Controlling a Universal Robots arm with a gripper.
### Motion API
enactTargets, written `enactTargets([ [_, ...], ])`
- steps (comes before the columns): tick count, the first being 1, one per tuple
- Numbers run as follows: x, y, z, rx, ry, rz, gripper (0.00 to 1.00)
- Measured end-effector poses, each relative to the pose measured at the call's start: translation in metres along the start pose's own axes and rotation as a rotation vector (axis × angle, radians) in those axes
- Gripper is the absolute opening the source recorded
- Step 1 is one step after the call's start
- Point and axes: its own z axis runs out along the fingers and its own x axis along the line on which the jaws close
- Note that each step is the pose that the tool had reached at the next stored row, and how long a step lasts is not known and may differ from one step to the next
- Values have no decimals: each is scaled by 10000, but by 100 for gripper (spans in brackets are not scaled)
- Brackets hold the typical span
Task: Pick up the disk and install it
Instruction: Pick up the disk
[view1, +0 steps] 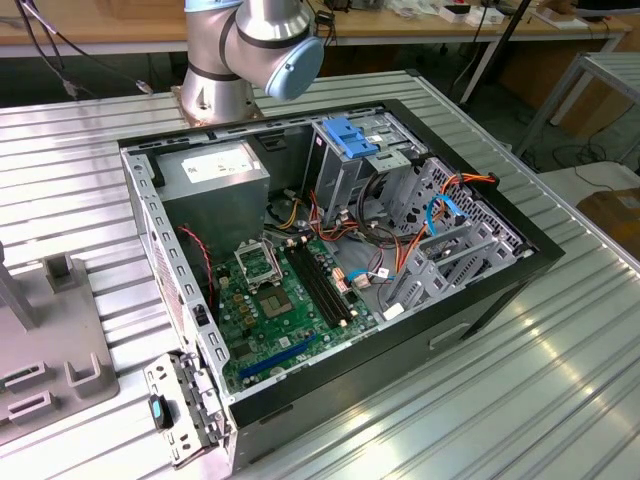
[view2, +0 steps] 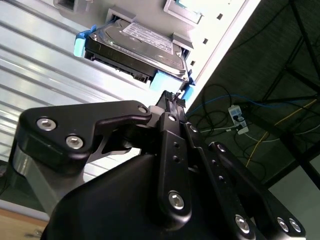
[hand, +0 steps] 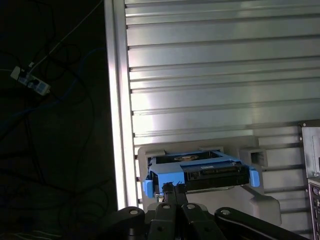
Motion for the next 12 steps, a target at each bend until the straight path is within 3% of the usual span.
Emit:
enactTargets([
  [4, 0, 0, 0, -1, 1, -38, 11],
  [8, 1, 0, 1, -25, 43, -998, 11],
  [12, 0, 0, 1, -36, 64, -1458, 11],
])
